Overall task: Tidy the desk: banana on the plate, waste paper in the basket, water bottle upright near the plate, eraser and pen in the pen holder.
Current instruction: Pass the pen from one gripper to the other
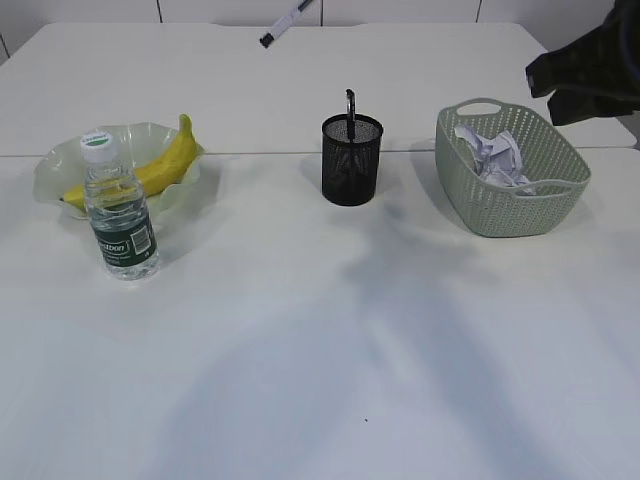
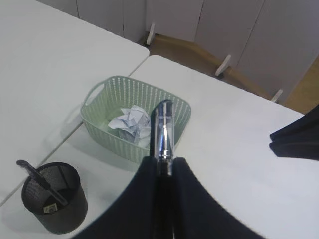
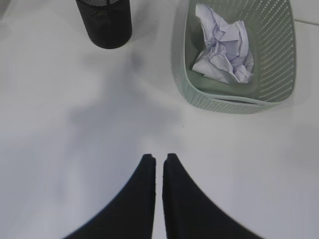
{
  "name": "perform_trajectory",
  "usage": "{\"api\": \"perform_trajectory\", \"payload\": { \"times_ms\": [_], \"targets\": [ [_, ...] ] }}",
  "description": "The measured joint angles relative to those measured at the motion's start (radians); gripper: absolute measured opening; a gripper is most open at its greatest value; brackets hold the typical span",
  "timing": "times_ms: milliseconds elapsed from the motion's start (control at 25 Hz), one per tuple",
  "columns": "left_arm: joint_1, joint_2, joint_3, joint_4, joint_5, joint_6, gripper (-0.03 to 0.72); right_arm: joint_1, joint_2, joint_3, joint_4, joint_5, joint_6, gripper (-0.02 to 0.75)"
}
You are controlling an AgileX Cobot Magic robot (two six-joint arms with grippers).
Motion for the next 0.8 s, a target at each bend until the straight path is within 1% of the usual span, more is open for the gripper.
{"api": "perform_trajectory", "payload": {
  "times_ms": [80,200,320,440,560,680,800],
  "targets": [
    [0.011,-0.02,0.0,-0.015,0.002,0.0,0.029,-0.009,0.0,0.02,0.025,-0.029,-0.005,0.03],
    [0.025,-0.051,0.0,-0.037,0.007,0.0,0.029,-0.054,0.0,0.091,0.123,-0.079,-0.058,0.029],
    [0.031,-0.069,0.0,-0.048,0.009,0.0,0.029,-0.12,0.0,0.187,0.326,-0.155,-0.204,0.029],
    [0.031,-0.077,0.0,-0.078,0.011,0.0,0.029,-0.184,0.0,0.258,0.665,-0.228,-0.475,0.029],
    [0.031,-0.079,0.0,-0.111,0.011,0.001,0.029,-0.217,0.0,0.296,0.992,-0.261,-0.789,0.029],
    [0.031,-0.079,0.0,-0.129,0.011,0.001,0.029,-0.225,0.016,0.315,1.256,-0.265,-1.064,0.029],
    [0.031,-0.079,0.0,-0.145,0.011,0.002,0.029,-0.225,0.062,0.32,1.475,-0.213,-1.309,0.029]
  ]
}}
